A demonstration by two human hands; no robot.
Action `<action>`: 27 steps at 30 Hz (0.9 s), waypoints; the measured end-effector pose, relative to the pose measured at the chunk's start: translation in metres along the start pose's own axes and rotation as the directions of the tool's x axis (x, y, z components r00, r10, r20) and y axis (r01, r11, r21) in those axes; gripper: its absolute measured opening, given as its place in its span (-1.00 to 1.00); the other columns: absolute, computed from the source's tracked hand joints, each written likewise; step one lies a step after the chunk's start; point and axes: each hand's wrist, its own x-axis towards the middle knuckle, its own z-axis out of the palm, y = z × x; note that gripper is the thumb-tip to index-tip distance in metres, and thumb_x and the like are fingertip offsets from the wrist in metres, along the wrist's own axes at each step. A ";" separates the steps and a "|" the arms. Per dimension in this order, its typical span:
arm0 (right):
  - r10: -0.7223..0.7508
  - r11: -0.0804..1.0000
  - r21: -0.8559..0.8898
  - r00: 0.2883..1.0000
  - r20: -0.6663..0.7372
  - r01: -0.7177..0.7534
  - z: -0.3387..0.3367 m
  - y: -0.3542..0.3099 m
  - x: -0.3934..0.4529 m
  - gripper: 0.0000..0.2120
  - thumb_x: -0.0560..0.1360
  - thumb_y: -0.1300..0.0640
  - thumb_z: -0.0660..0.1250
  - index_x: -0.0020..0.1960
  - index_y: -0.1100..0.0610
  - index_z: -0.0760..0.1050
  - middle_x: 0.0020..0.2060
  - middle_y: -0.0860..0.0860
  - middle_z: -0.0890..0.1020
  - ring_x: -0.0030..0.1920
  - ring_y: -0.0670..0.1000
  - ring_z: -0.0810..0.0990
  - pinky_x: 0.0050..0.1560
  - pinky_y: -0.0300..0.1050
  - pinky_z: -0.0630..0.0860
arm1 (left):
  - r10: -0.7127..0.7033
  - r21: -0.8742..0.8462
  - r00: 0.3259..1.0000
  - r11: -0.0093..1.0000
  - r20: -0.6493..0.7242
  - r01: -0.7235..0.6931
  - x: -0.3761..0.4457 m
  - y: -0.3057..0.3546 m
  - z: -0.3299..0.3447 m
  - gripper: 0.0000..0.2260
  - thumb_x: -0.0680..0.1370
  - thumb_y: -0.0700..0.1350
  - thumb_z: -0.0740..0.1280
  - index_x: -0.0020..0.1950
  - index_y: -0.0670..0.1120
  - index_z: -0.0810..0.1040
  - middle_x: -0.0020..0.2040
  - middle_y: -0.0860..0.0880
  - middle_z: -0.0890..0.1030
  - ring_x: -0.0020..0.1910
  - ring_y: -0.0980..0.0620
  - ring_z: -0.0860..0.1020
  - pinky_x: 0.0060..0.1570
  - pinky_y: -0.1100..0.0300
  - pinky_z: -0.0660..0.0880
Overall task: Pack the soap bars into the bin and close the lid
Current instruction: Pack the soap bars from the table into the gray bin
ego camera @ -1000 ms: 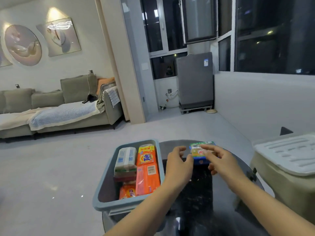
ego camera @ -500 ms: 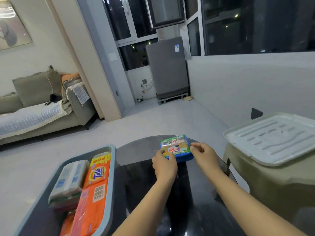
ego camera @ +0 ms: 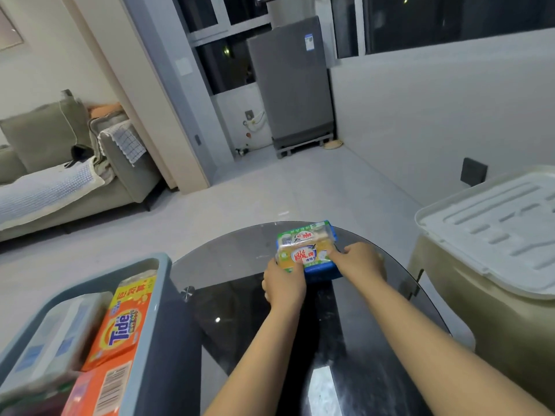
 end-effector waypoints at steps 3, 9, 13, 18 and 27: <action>-0.021 0.998 0.060 0.999 0.027 0.020 0.000 -0.001 -0.005 -0.61 0.46 0.00 0.28 -0.48 0.12 0.34 -0.51 0.00 0.39 -0.41 0.04 0.38 -0.48 -0.19 0.18 | 0.015 -0.070 1.000 0.997 -0.004 -0.016 -0.007 -0.002 0.000 -0.72 0.53 -0.12 0.31 0.23 -0.07 0.48 0.15 -0.09 0.59 0.18 -0.13 0.52 0.16 -0.08 0.51; -0.088 0.982 0.159 0.991 -0.105 0.104 -0.010 -0.014 -0.021 -0.77 0.42 0.02 0.32 -0.23 0.17 0.62 -0.34 0.08 0.61 -0.34 0.07 0.47 -0.47 -0.23 0.26 | 0.066 -0.198 0.997 0.977 -0.048 -0.075 -0.016 0.002 -0.007 -0.76 0.54 -0.16 0.30 0.21 -0.06 0.50 0.12 -0.06 0.60 0.14 -0.08 0.55 0.15 -0.06 0.53; -0.206 0.944 0.222 0.961 -0.183 0.244 -0.015 -0.035 -0.013 -0.79 0.46 0.04 0.31 -0.10 0.16 0.64 -0.26 0.04 0.62 -0.31 0.00 0.48 -0.46 -0.28 0.27 | 0.128 -0.288 0.989 0.947 -0.073 -0.144 -0.004 0.029 -0.010 -0.85 0.56 -0.20 0.26 0.09 -0.01 0.50 -0.02 0.01 0.61 0.01 -0.01 0.61 -0.01 0.08 0.59; -0.289 0.920 0.209 0.933 -0.215 0.333 -0.004 -0.045 0.017 -0.72 0.51 0.05 0.27 0.10 0.19 0.58 0.02 0.16 0.61 -0.04 0.10 0.56 -0.28 -0.21 0.37 | 0.115 -0.285 0.993 0.951 -0.038 -0.121 0.027 0.050 -0.001 -0.81 0.57 -0.19 0.26 0.16 0.01 0.46 -0.02 0.05 0.54 -0.07 0.06 0.56 -0.29 0.29 0.50; -0.111 0.966 0.211 0.979 -0.171 0.146 0.021 -0.031 0.051 -0.66 0.46 -0.14 0.22 0.12 0.02 0.52 -0.11 0.01 0.57 -0.10 0.05 0.54 -0.19 -0.15 0.45 | 0.035 -0.279 0.999 0.960 0.026 -0.026 0.062 0.030 0.006 -0.64 0.56 -0.04 0.25 0.36 0.01 0.40 0.18 -0.03 0.53 0.03 0.03 0.56 -0.19 0.18 0.56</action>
